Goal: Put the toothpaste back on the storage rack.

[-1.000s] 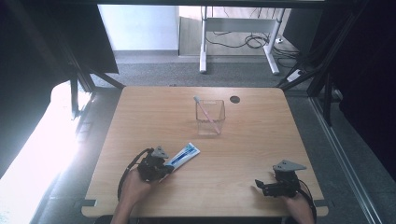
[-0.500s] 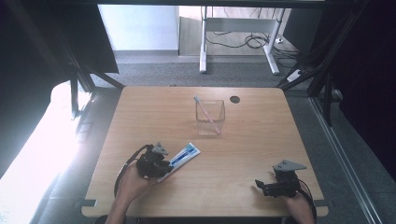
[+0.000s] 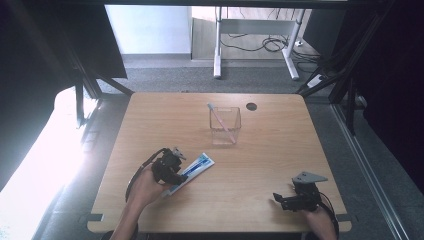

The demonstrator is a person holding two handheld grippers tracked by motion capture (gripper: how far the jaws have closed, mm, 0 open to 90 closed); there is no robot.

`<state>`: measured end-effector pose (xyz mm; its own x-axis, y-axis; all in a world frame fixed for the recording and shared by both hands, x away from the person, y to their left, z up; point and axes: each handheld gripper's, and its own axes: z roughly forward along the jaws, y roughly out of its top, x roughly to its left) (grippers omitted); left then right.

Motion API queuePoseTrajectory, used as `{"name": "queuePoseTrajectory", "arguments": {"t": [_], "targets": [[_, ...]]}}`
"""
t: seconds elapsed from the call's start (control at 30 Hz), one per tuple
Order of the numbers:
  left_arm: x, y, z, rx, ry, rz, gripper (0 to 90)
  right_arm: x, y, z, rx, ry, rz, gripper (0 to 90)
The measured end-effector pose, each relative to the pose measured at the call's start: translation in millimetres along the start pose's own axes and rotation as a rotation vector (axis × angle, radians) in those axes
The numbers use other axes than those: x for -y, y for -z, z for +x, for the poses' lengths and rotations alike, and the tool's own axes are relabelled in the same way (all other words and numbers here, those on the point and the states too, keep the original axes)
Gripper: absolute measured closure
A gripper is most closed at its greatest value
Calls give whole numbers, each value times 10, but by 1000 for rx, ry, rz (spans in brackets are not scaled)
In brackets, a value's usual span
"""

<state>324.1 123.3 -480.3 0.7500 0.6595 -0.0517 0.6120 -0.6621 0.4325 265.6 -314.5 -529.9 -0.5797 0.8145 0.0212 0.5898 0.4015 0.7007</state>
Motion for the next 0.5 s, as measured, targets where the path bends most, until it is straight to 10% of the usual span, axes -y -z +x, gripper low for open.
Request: {"name": "queuePoseTrajectory", "arguments": {"t": [0.5], "targets": [[-189,-297,8,3,-5,108,484,2,2,-6,-2,4,1,45]]}}
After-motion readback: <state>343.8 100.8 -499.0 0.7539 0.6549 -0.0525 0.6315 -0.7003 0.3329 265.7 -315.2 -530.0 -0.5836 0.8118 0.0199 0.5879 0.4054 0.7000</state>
